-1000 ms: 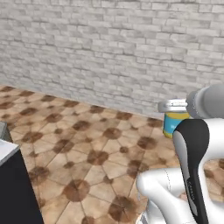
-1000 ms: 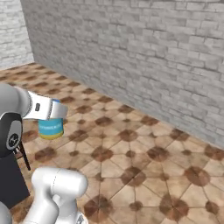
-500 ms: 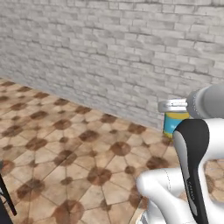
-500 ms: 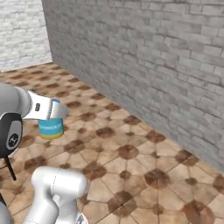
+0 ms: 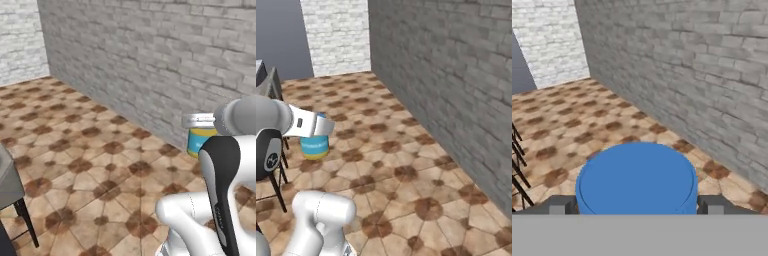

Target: Move the mayonnaise and condiment bottle from the cabinet to the dining counter.

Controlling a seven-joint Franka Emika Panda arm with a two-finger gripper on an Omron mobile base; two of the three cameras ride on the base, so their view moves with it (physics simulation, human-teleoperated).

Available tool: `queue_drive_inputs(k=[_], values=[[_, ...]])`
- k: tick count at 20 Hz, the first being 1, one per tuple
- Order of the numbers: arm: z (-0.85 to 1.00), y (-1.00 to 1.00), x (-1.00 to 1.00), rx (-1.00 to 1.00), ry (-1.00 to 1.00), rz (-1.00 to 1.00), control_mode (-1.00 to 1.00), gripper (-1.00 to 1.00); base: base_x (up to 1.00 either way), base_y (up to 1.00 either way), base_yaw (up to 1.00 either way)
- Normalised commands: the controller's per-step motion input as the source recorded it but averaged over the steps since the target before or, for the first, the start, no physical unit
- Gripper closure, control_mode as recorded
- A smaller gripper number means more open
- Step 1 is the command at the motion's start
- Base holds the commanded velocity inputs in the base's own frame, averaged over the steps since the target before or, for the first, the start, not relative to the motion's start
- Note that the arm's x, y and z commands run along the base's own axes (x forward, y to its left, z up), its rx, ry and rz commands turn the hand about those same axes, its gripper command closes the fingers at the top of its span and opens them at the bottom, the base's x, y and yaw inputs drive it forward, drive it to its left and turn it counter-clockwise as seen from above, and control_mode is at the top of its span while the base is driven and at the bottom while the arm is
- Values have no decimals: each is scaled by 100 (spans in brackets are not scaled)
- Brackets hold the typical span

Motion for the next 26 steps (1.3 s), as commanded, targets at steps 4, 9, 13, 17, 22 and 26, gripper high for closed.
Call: queue_drive_inputs(k=[4,9,13,17,22,26], values=[[0,0,0,0,0,0,100,100,100,-15,52],[0,0,0,0,0,0,100,100,100,-21,51],[0,0,0,0,0,0,100,100,100,-32,47],[0,0,0,0,0,0,100,100,100,-47,39],[0,0,0,0,0,0,100,100,100,-68,26],[0,0,0,0,0,0,100,100,100,-69,14]])
